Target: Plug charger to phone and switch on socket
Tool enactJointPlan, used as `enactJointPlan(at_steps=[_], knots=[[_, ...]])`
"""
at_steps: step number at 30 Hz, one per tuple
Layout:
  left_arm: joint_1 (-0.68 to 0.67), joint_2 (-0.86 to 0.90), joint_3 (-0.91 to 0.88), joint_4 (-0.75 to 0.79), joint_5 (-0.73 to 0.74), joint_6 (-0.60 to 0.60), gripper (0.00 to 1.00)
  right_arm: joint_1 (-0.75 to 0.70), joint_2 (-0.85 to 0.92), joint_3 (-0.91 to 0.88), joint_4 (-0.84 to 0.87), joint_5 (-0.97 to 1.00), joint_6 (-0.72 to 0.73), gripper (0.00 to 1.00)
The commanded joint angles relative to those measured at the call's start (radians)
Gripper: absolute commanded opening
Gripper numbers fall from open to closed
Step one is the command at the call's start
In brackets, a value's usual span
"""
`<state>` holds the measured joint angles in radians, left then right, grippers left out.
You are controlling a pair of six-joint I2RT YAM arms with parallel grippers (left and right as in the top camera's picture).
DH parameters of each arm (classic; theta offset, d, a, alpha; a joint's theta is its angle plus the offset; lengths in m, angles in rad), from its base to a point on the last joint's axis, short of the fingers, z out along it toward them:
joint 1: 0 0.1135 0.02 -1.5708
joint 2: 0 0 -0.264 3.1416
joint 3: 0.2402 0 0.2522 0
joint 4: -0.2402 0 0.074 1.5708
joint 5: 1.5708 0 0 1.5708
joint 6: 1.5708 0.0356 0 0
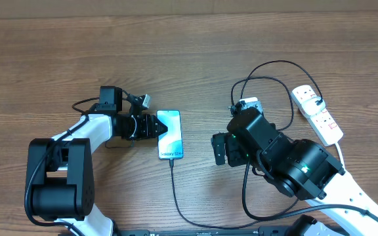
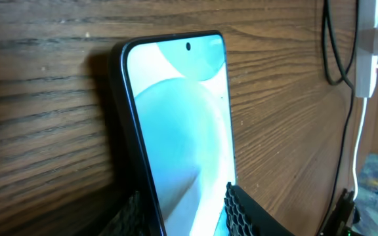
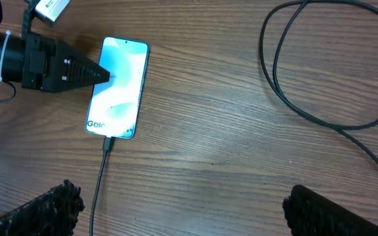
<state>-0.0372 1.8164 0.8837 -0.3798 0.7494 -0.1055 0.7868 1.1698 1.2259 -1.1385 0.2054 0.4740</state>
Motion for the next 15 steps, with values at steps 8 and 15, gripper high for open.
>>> enactJointPlan(at_steps=[8,15], knots=[[0.006,0.01,0.023,-0.006,-0.079,-0.078,0.49,-0.003,0.0,0.008,0.023,-0.026,0.0,1.0],[0.048,-0.005,0.112,-0.059,-0.12,-0.187,0.5,-0.003,0.027,0.008,0.308,-0.126,0.085,0.6]])
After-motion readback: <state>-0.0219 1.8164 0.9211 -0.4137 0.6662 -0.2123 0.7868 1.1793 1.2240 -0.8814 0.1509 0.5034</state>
